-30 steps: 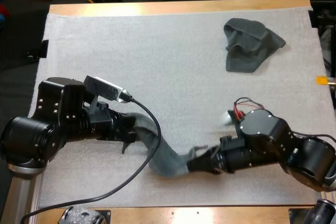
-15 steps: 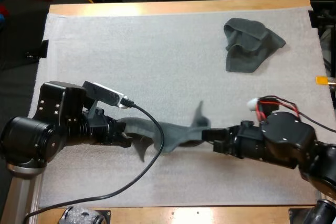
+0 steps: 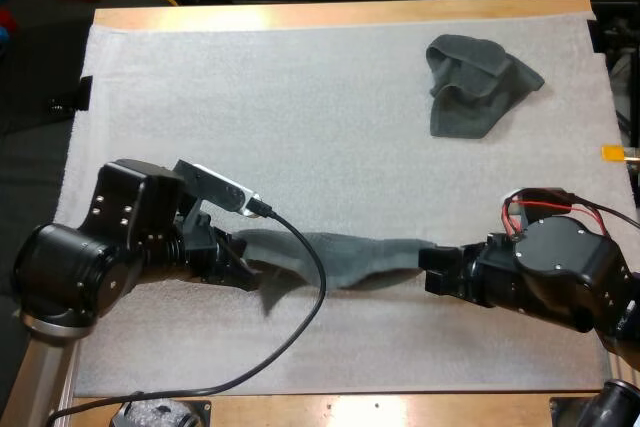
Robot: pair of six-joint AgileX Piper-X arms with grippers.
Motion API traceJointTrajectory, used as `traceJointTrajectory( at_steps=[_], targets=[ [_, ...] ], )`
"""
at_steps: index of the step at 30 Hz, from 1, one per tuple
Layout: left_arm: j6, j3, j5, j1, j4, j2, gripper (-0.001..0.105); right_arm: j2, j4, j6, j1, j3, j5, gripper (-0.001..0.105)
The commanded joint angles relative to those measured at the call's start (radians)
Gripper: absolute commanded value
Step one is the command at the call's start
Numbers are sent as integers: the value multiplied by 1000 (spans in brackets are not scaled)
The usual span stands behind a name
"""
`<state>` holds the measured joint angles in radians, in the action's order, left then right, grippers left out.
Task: Pick towel from pile, fold and stack
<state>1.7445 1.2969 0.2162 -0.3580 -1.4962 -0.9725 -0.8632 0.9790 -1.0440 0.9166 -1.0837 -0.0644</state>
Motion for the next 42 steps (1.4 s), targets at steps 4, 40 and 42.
traceJointTrajectory(
  at_steps=[4,40,42],
  targets=[
    [21,3,-35,-18,-4,8,0,8,71,-14,-3,-7,-12,1],
    [65,-182,-48,104,371,-405,0,-353,-311,-6,-303,194,-200,1],
    [65,-182,3,139,407,-439,0,-398,-345,27,-345,194,-256,1]
  ],
)
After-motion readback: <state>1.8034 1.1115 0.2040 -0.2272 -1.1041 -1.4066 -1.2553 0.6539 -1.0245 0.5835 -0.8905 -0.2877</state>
